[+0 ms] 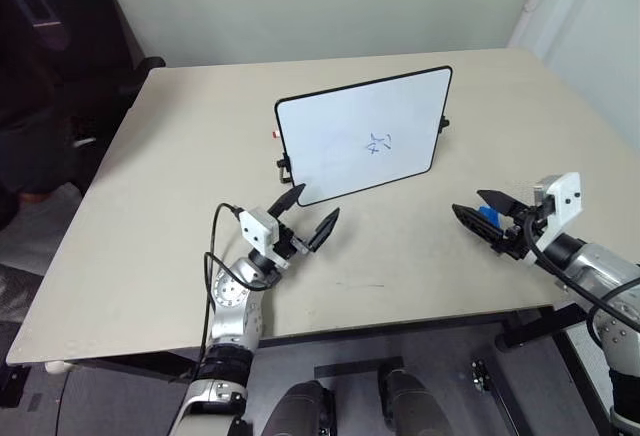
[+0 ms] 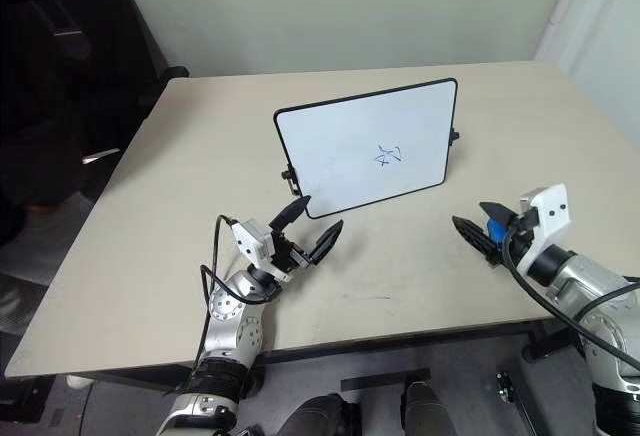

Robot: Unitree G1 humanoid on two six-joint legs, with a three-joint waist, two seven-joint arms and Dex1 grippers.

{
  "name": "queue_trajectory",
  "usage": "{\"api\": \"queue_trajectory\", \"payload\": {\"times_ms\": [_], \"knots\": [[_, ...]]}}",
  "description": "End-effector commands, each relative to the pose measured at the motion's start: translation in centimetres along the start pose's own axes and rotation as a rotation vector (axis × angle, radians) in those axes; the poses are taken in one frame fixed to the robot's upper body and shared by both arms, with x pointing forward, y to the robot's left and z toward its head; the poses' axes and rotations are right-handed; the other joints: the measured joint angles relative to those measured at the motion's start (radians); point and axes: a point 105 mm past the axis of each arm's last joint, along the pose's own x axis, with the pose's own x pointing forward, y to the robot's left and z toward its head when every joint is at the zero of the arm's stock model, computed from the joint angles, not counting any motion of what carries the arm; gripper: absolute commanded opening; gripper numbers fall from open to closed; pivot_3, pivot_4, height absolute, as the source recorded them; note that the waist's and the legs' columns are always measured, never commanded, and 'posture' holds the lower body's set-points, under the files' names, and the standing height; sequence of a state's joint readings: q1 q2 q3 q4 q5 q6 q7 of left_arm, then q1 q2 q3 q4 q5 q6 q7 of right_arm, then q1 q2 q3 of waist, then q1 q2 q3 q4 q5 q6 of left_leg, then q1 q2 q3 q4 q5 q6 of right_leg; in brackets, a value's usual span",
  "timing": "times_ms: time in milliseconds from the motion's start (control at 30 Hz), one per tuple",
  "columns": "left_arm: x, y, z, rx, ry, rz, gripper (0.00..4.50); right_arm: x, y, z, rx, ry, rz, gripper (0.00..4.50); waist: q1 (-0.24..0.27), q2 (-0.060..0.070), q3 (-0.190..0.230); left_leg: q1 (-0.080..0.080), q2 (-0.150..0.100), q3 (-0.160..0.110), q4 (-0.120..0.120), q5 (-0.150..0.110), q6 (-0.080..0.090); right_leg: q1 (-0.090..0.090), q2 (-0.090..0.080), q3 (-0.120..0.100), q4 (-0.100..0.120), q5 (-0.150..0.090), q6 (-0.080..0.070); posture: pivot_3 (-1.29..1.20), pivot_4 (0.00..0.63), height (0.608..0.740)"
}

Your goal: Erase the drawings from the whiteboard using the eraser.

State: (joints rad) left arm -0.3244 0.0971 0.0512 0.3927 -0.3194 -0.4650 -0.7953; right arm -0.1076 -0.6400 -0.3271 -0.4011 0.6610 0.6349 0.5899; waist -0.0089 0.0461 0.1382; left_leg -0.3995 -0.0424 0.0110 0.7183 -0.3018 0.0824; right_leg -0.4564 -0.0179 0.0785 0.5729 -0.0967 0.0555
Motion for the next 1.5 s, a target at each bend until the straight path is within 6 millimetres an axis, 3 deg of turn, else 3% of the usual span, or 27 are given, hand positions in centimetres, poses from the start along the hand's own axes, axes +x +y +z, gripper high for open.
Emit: {"api": "queue_trajectory", "payload": {"times_ms": [33, 333, 500, 567, 633, 833, 967, 1100, 1367, 1500], "knots": [[-0.1, -1.2, -0.7, -0.046, 0.003, -0.027, 4.5, -0.4, 0.4, 1.2, -0.026, -0.039, -0.002, 3.44, 0.0, 0.0, 0.0, 0.0, 0.0, 0.0, 0.0, 0.0, 0.0, 0.0, 0.0, 0.0, 0.0, 0.0, 0.0, 0.0, 0.15, 0.726], [0.1, -1.7, -0.9, -0.053, 0.007, -0.055, 4.5, -0.5, -0.5, 1.0, -0.017, -0.009, -0.07, 3.44, 0.001, 0.002, -0.001, 0.001, -0.003, 0.0, 0.0, -0.002, 0.002, 0.001, -0.002, 0.0, 0.0, -0.002, 0.002, 0.0, 0.15, 0.726], [0.3, -1.4, -1.0, -0.033, 0.003, -0.023, 4.5, -0.2, -3.3, 0.9, -0.017, 0.014, -0.219, 3.44, 0.002, 0.003, -0.001, 0.002, -0.004, 0.0, 0.0, -0.002, 0.003, 0.002, -0.004, 0.0, 0.0, -0.001, 0.003, 0.0, 0.15, 0.726], [0.2, -1.5, -0.8, -0.034, -0.004, -0.036, 4.5, -0.1, -4.7, 1.0, -0.028, 0.019, -0.285, 3.81, 0.003, 0.002, -0.002, 0.002, -0.005, 0.0, 0.0, -0.002, 0.006, 0.002, -0.004, 0.0, 0.0, -0.001, 0.004, 0.0, 0.15, 0.726], [0.3, -1.9, -0.9, -0.043, -0.001, -0.042, 4.5, -0.3, -5.9, -0.2, -0.055, 0.112, -0.345, 4.35, 0.005, 0.003, -0.002, 0.003, -0.005, 0.0, 0.0, -0.003, 0.007, 0.003, -0.004, 0.0, 0.0, -0.001, 0.004, 0.0, 0.15, 0.726], [0.7, -1.5, -1.2, -0.046, 0.003, -0.034, 4.5, -1.3, -8.2, -2.6, 0.048, 0.306, -0.465, 4.44, 0.012, 0.008, -0.004, 0.005, -0.006, 0.0, 0.0, -0.003, 0.007, 0.005, -0.005, 0.001, 0.0, -0.003, 0.007, 0.0, 0.15, 0.726], [0.8, -1.5, -1.3, -0.045, 0.001, -0.033, 4.5, -1.8, -8.3, -3.6, 0.096, 0.391, -0.48, 4.44, 0.014, 0.008, -0.004, 0.005, -0.007, 0.0, 0.0, -0.004, 0.009, 0.006, -0.005, 0.001, 0.0, -0.004, 0.009, 0.0, 0.15, 0.726], [0.9, -1.6, -1.3, -0.044, 0.0, -0.037, 4.5, -1.6, -7.0, -3.7, 0.122, 0.404, -0.423, 4.44, 0.014, 0.009, -0.004, 0.007, -0.007, 0.0, 0.0, -0.007, 0.014, 0.008, -0.005, 0.002, 0.0, -0.007, 0.014, 0.0, 0.15, 0.726], [1.0, -1.6, -1.4, -0.043, 0.0, -0.044, 4.5, -1.7, -6.9, -4.3, 0.124, 0.422, -0.428, 4.44, 0.015, 0.009, -0.004, 0.007, -0.008, 0.0, 0.0, -0.008, 0.016, 0.008, -0.005, 0.002, 0.0, -0.007, 0.015, 0.0, 0.15, 0.726], [1.0, -1.5, -1.4, -0.041, 0.0, -0.044, 4.5, -1.8, -6.9, -4.5, 0.132, 0.429, -0.427, 3.51, 0.015, 0.009, -0.004, 0.007, -0.008, 0.0, 0.0, -0.007, 0.016, 0.008, -0.005, 0.002, 0.0, -0.007, 0.015, 0.0, 0.15, 0.726]]}}
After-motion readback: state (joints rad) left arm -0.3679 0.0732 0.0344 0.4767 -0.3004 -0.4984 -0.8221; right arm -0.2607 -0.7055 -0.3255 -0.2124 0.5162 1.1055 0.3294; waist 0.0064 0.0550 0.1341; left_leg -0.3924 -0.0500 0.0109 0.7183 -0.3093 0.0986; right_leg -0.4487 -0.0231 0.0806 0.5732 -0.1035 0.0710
